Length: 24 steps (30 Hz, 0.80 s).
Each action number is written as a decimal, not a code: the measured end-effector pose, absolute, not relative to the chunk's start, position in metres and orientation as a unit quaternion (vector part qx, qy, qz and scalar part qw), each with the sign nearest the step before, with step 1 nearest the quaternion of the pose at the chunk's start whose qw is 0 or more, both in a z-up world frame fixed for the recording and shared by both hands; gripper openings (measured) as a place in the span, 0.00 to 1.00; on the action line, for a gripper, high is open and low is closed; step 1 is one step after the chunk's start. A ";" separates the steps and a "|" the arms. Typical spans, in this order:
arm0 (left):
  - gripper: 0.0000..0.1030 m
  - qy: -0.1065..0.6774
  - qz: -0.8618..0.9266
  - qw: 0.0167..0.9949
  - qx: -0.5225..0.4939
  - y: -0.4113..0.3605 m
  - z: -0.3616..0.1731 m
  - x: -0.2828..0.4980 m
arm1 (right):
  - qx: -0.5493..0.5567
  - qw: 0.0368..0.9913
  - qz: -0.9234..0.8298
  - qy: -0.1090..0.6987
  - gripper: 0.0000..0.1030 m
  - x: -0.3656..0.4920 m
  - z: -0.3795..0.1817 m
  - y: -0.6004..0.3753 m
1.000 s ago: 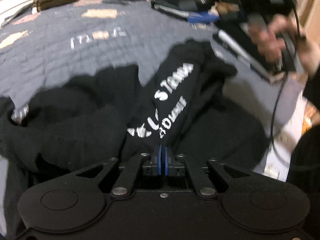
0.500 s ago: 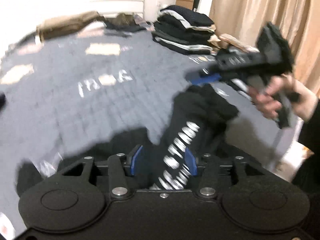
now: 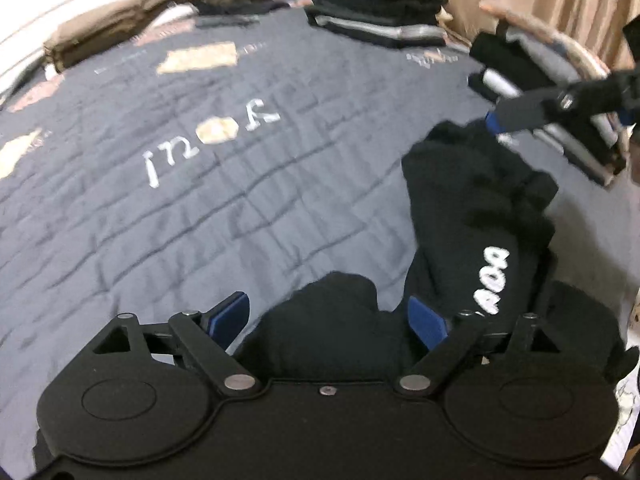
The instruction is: Fold clothes
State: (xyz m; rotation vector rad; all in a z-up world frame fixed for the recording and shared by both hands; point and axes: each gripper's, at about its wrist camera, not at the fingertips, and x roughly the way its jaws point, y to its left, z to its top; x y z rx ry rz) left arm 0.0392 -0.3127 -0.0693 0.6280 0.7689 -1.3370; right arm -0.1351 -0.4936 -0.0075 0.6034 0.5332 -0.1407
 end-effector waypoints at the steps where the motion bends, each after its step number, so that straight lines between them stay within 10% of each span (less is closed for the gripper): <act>1: 0.83 0.350 -0.597 0.664 0.282 -0.317 -0.074 0.040 | 0.294 0.917 -0.069 0.259 0.49 -0.135 -0.008 -0.494; 6: 0.81 0.388 -0.600 0.635 0.293 -0.327 -0.094 0.046 | 0.297 0.916 -0.072 0.259 0.49 -0.136 -0.009 -0.497; 14: 0.10 0.389 -0.597 0.646 0.273 -0.319 -0.088 0.066 | 0.298 0.917 -0.072 0.257 0.49 -0.136 -0.010 -0.498; 24: 0.07 0.304 -0.564 0.743 0.194 -0.301 -0.017 0.112 | 0.299 0.917 -0.074 0.253 0.49 -0.136 -0.010 -0.497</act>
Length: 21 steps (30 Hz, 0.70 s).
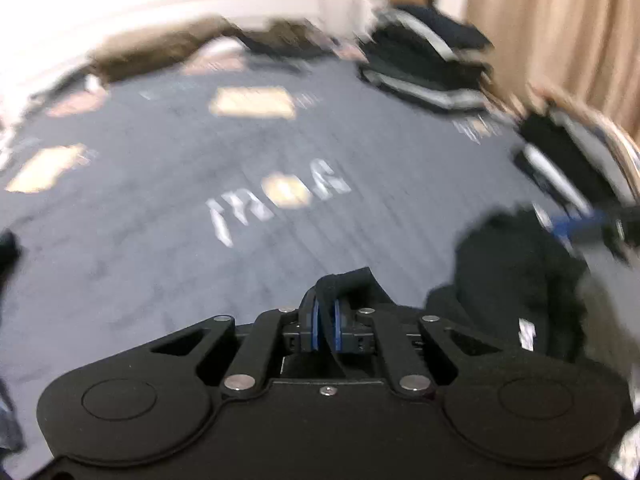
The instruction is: Fold clothes
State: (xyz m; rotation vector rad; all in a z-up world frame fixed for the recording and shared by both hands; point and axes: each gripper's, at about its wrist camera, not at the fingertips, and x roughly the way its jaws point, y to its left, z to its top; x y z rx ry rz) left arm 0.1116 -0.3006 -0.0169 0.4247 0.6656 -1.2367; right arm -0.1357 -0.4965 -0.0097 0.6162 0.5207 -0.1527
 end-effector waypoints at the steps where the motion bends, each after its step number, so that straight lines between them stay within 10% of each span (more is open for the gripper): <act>1: 0.07 0.297 -0.556 0.755 0.182 -0.299 -0.009 0.119 | 0.300 0.917 -0.076 0.251 0.49 -0.136 -0.010 -0.497; 15: 0.08 0.279 -0.405 0.864 0.108 -0.312 0.014 0.177 | 0.307 0.918 -0.097 0.232 0.49 -0.141 -0.010 -0.505; 21: 0.42 0.292 -0.414 0.858 0.085 -0.277 0.006 0.154 | 0.308 0.918 -0.095 0.233 0.49 -0.140 -0.010 -0.505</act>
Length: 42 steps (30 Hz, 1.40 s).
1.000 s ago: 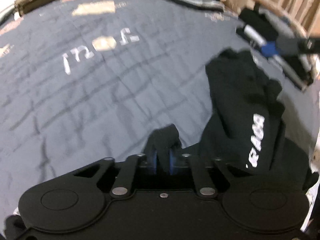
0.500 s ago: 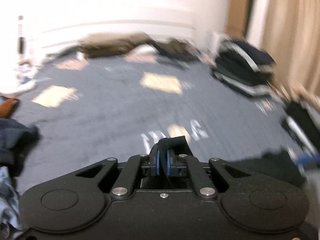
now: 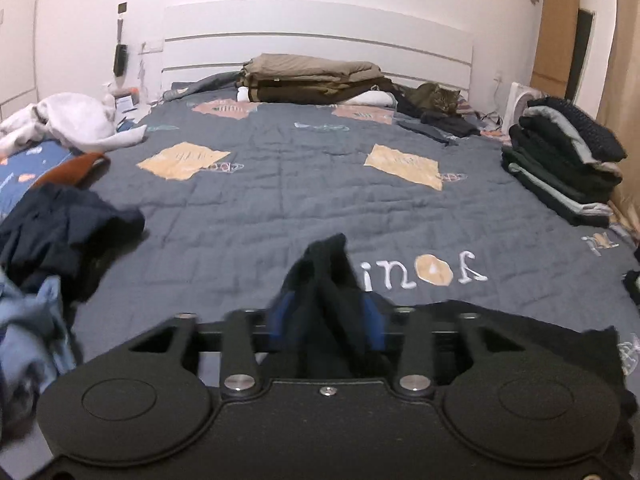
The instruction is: Fold clothes
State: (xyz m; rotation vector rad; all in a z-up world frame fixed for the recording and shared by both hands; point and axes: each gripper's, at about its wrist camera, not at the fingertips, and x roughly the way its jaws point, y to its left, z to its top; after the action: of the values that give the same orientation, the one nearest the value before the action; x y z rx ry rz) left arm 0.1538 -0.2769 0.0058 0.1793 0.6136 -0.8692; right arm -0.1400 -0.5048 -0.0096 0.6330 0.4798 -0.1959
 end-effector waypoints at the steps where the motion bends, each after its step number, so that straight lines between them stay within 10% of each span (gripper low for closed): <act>1: 0.42 0.293 -0.417 0.857 0.075 -0.267 0.005 0.149 | 0.307 0.918 -0.094 0.233 0.49 -0.140 -0.009 -0.504; 42: 0.67 0.304 -0.355 0.884 0.026 -0.043 -0.040 0.000 | 0.278 0.910 -0.081 0.297 0.49 -0.201 -0.038 -0.399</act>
State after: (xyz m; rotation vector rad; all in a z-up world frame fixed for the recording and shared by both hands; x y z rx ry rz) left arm 0.0000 -0.0427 -0.0395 0.0547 0.6336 -0.7390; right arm -0.2013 -0.3989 -0.0381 0.5726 0.6114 -0.1663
